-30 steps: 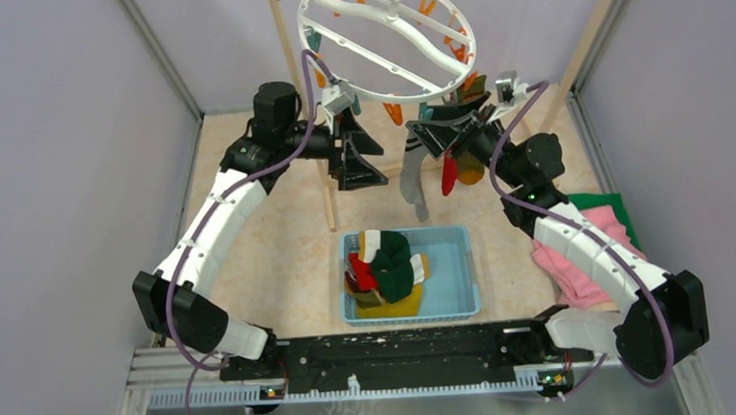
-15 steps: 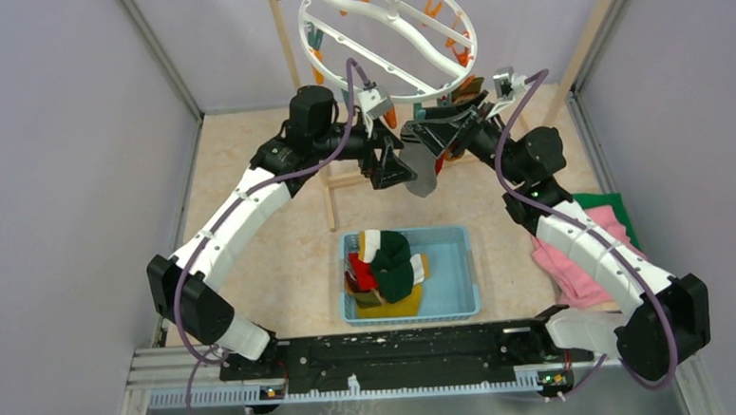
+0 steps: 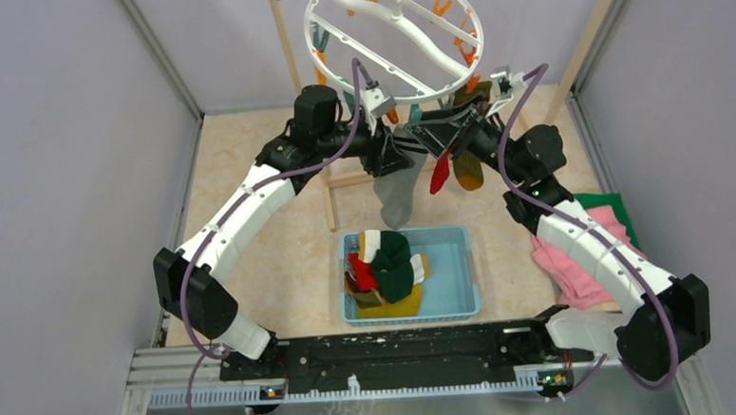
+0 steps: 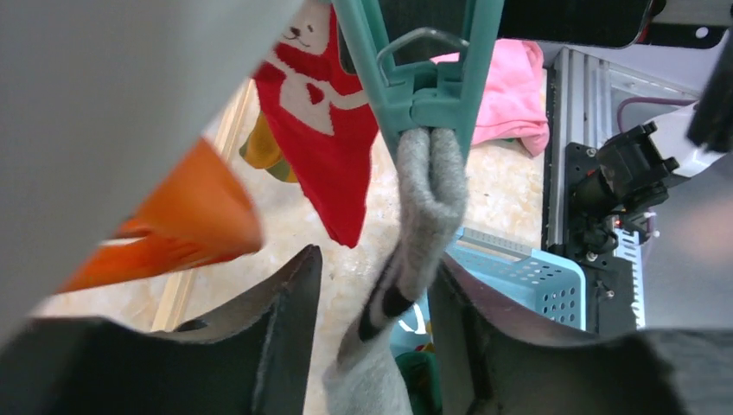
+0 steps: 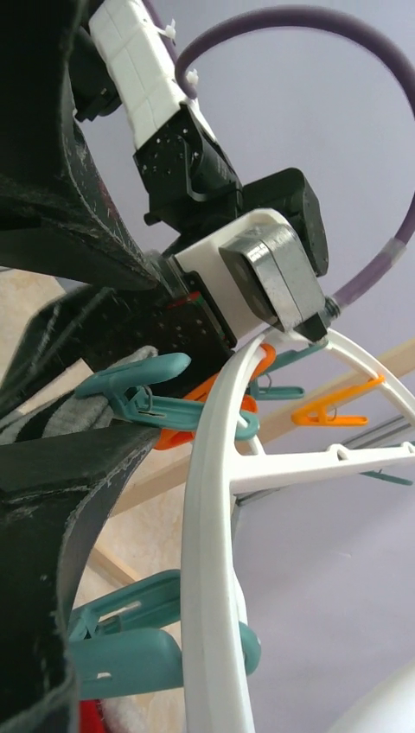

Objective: Remove the socks clipped to the hanger

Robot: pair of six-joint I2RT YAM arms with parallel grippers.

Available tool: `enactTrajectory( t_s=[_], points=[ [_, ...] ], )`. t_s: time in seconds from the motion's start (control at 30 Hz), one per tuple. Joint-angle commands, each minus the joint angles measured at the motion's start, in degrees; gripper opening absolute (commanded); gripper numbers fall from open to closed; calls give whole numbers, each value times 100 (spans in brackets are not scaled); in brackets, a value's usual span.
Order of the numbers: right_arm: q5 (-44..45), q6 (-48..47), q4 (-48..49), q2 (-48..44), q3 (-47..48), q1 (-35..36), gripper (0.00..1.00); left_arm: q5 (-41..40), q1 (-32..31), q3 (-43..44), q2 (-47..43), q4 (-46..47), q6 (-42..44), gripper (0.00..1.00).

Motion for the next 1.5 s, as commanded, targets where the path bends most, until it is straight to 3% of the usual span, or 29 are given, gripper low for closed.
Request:
enactTrajectory(
  t_s=[0.0, 0.03, 0.1, 0.23, 0.53, 1.07, 1.47],
  points=[
    [-265, 216, 201, -26, 374, 35, 57, 666, 50, 116, 83, 190, 73, 39],
    [-315, 279, 258, -17, 357, 2, 56, 814, 56, 128, 76, 177, 31, 27],
    [-409, 437, 407, -27, 326, -85, 55, 1163, 76, 219, 110, 103, -71, 13],
    [-654, 824, 892, -60, 144, -334, 55, 2081, 177, 396, 192, 46, -530, 0],
    [-910, 1178, 1637, 107, -180, -480, 66, 3002, 289, 234, 107, 914, -1741, 4],
    [-871, 2033, 3341, 947, -388, -480, 66, 3466, 294, -40, 9, 1738, -2572, 5],
    [-793, 2449, 3942, 1443, 1, -307, 49, 3403, 294, -94, 46, 1616, -2423, 5]
  ],
)
